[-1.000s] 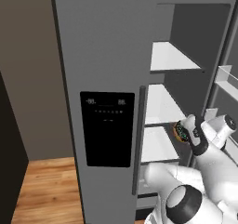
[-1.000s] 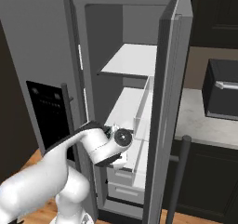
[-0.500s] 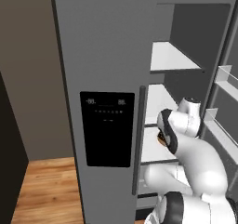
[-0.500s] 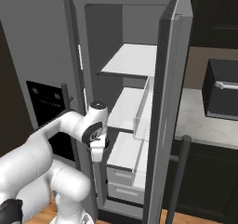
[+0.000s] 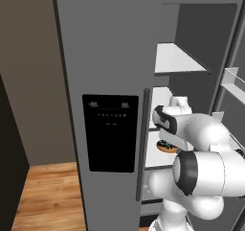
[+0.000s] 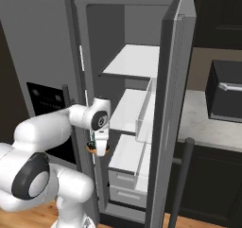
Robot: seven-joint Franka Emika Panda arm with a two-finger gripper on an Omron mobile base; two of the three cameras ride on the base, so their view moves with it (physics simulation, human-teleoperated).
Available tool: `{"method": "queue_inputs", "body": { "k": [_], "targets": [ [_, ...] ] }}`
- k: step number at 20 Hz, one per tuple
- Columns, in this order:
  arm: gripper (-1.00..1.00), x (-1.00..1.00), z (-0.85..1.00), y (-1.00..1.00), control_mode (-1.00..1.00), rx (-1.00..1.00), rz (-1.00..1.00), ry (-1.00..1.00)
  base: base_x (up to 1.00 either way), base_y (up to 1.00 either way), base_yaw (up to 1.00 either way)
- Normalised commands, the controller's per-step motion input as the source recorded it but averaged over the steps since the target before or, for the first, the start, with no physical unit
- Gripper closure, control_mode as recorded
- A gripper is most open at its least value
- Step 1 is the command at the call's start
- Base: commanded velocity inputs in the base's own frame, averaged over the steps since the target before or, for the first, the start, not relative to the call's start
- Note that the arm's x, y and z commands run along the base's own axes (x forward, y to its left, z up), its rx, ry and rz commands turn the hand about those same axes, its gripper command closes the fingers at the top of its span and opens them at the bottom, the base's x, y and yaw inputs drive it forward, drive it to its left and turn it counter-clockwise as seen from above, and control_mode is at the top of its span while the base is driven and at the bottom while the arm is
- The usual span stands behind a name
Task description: Take the cake and donut from the fridge and place them on the empty tray on the dining counter.
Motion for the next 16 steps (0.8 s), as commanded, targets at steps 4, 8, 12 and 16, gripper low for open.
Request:
{"method": "queue_inputs", "body": {
  "k": [4, 8, 12, 16],
  "targets": [
    [1.0, -0.11, 0.08, 0.0, -1.0, 0.0, 0.0, -0.06, 0.0, 0.0, 0.0],
    [1.0, -0.17, 0.13, 0.0, -1.0, 0.0, 0.0, -0.12, 0.0, 0.0, 0.0],
    [1.0, -0.18, 0.14, 0.0, -1.0, 0.0, 0.0, -0.1, 0.0, 0.0, 0.0],
    [1.0, 0.0, 0.0, 0.0, 1.0, 0.0, 0.0, 0.0, -0.51, 0.0, 0.0]
  ]
}}
